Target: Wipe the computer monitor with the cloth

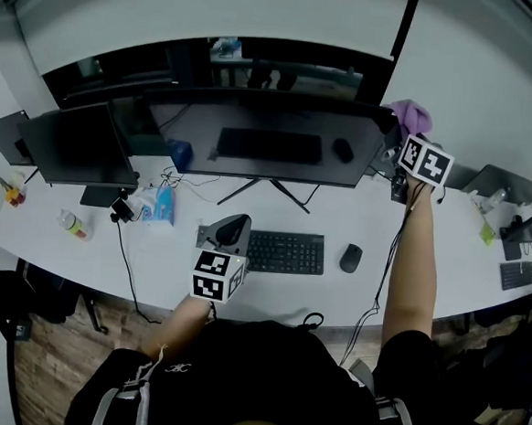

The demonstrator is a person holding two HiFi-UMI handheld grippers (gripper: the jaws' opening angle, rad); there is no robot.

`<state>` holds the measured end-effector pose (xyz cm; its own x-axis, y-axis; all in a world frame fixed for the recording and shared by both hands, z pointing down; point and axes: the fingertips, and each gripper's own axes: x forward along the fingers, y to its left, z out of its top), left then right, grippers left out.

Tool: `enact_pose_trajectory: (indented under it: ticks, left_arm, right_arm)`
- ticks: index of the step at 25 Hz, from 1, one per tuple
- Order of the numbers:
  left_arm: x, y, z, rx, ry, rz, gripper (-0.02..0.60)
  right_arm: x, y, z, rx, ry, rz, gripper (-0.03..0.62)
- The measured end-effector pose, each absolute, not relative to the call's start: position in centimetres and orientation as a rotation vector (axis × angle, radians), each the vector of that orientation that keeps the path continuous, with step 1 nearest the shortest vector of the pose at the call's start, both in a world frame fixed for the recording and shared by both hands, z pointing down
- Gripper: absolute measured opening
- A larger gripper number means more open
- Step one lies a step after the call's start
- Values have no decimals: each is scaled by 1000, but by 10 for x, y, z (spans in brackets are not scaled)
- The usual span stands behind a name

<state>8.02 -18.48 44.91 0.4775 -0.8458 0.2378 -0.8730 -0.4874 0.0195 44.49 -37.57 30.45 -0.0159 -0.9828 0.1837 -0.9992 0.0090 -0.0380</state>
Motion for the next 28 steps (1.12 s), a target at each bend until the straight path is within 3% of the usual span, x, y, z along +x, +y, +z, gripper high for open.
enact_pose_trajectory:
  ticks: [8,19,28]
  left_arm:
    - [84,-191,454,2566,-1508,312,13]
    - [91,-203,465,2548,-1493,352,13]
    - [96,-211,474,2538,-1474,390,14]
  right_arm:
    - [449,-387,319,2078,-2236,320,95]
    - [439,-390,330,1677,-2457,-84,91]
    - [434,-391,351,1550,-2496,-151,89]
